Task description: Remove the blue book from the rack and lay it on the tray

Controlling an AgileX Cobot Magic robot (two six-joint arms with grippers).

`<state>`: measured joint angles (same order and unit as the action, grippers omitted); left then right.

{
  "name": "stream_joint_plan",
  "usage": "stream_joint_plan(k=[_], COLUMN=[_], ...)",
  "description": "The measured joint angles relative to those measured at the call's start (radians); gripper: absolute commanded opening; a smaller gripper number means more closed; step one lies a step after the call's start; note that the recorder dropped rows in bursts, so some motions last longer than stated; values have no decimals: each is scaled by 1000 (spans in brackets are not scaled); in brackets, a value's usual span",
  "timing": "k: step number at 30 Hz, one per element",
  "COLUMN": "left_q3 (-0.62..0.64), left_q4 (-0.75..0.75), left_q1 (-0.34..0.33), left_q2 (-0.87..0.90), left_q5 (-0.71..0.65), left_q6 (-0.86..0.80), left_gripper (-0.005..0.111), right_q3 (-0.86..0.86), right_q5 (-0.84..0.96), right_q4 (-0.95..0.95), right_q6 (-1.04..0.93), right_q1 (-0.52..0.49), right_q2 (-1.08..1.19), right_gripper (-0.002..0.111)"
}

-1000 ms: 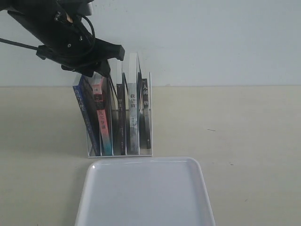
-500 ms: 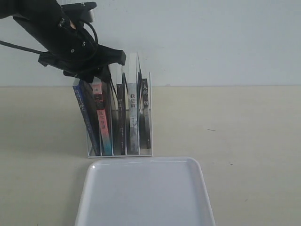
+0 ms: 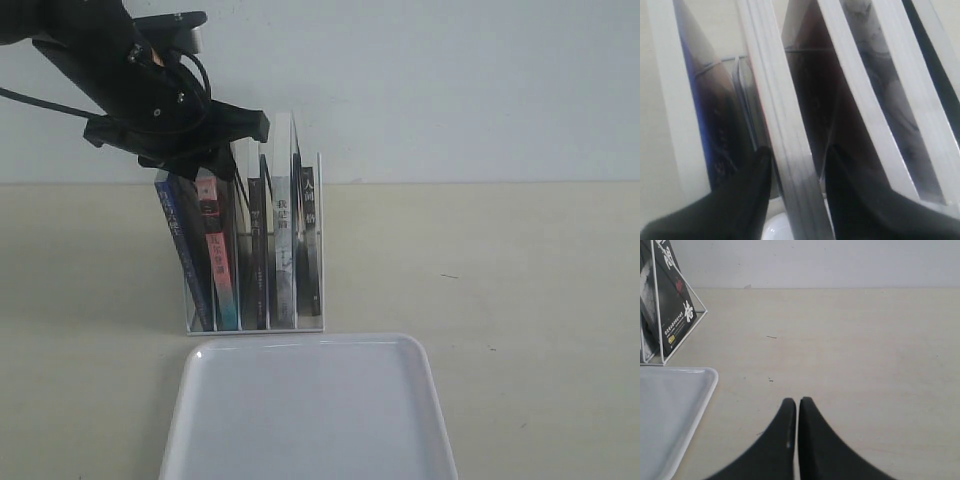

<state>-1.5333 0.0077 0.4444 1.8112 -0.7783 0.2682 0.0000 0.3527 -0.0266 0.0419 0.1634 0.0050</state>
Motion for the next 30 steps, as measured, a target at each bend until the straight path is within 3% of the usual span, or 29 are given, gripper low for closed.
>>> stream_joint_plan(k=[7,14,21,25,30], left_q3=[0,-9,-12,-52,-91], left_q4=[0,0,2,-1,2], left_q1=[0,0,0,0,0], left_q2=[1,16,8,-59,-147], left_q5=[0,-2,-8,-110,-133], left_q6=[2,6,6,6,6], left_gripper=[32,4,4,4,4], right_q3=[0,0,0,0,0], right_q5=[0,0,0,0,0], right_q4=[0,0,0,0,0], right_q6=[0,0,0,0,0], right_q1=[0,0,0,0,0], right_q2=[0,0,0,0,0], right_gripper=[1,1,1,1,1])
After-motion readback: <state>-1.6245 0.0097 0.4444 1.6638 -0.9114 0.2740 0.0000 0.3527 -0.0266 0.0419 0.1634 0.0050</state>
